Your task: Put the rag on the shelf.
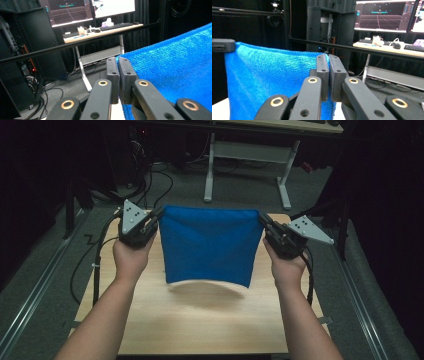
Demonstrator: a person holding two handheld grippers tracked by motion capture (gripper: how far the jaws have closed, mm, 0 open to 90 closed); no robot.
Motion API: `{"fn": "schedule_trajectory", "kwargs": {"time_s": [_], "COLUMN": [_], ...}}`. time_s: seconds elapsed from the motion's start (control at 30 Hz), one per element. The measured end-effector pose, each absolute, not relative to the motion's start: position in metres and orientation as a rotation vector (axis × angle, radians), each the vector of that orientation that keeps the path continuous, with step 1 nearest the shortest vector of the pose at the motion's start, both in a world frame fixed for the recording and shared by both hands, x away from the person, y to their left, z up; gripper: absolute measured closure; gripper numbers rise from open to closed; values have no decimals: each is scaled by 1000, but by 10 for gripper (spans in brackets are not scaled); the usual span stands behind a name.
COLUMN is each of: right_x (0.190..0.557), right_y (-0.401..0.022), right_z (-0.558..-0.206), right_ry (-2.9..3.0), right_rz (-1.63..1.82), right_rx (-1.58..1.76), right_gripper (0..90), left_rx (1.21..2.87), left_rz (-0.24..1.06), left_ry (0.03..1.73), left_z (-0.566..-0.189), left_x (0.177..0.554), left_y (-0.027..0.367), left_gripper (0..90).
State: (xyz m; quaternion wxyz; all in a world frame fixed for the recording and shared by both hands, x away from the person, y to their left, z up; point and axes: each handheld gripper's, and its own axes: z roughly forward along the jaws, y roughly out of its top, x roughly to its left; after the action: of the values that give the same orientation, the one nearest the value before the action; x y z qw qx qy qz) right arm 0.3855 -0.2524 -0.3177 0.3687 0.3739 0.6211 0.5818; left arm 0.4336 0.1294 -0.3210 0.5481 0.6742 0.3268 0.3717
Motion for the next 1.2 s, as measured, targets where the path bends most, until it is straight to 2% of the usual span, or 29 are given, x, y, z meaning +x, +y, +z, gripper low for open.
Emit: {"fn": "schedule_trajectory", "kwargs": {"time_s": [0.27,0.47,0.73,0.93,1.07,1.2], "right_x": [430,467,498,526,529,530], "right_y": [-255,-250,-248,-252,-252,-249], "right_z": [-315,-307,-308,-331,-344,-377], "right_ry": [1602,1612,1634,1694,1721,1790], "right_rz": [1464,1442,1380,1289,1279,1231], "right_rx": [1003,1029,1087,1162,1186,1213], "right_gripper": [884,886,889,889,889,889], "left_rx": [1604,1607,1632,1707,1767,1824], "left_rz": [943,998,978,905,843,709], "left_ry": [782,843,870,908,942,967], "left_z": [-314,-322,-326,-344,-373,-411], "left_x": [465,502,528,547,551,549], "left_y": [123,120,114,112,112,118], "left_gripper": [880,878,879,875,874,876]}}
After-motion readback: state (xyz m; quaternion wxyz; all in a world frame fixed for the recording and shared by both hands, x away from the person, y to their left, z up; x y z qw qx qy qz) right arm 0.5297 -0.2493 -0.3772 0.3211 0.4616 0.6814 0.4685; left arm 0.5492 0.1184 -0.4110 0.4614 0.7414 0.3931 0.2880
